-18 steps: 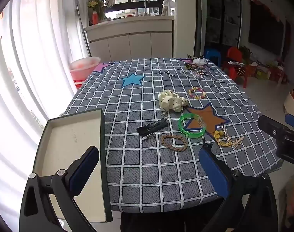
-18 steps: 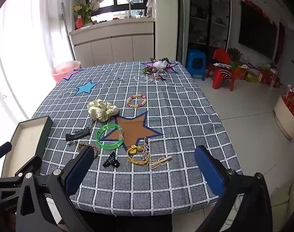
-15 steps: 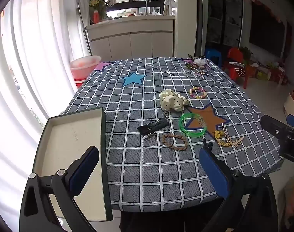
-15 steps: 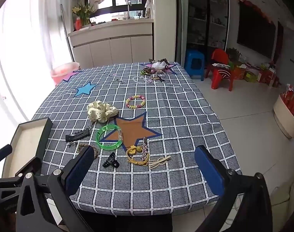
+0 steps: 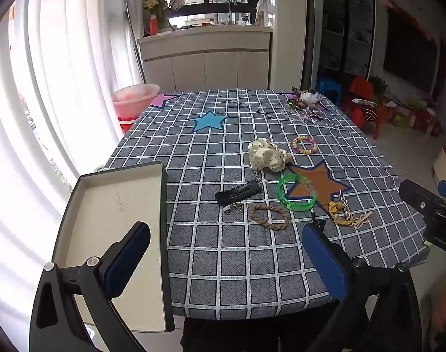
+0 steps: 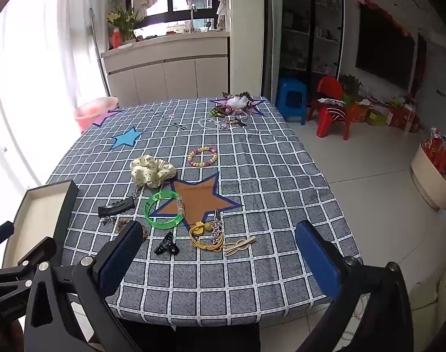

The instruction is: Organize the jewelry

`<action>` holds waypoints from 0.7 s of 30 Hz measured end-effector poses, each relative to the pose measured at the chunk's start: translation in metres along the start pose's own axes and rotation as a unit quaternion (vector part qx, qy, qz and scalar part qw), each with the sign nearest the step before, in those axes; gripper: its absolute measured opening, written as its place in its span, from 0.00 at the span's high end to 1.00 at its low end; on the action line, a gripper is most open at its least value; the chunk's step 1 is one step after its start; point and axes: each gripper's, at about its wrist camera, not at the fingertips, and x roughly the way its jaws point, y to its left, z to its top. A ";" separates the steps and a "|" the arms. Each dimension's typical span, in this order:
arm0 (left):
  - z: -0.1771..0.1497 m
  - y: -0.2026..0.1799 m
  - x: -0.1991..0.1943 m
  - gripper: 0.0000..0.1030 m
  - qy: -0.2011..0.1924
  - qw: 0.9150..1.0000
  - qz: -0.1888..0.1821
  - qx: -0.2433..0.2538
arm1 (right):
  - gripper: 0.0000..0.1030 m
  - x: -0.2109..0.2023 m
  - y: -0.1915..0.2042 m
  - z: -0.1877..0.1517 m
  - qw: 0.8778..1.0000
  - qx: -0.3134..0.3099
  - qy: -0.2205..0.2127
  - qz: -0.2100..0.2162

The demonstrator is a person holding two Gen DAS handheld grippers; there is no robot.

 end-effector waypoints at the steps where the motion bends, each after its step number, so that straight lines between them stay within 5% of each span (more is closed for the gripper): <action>1: 0.000 0.000 0.000 0.00 0.000 1.000 0.000 0.000 | 0.00 0.000 -0.001 0.000 1.000 0.001 0.000 0.001; 21: 0.001 0.002 0.003 0.00 0.004 1.000 0.005 -0.003 | 0.00 -0.001 -0.001 -0.001 1.000 0.003 -0.003 0.006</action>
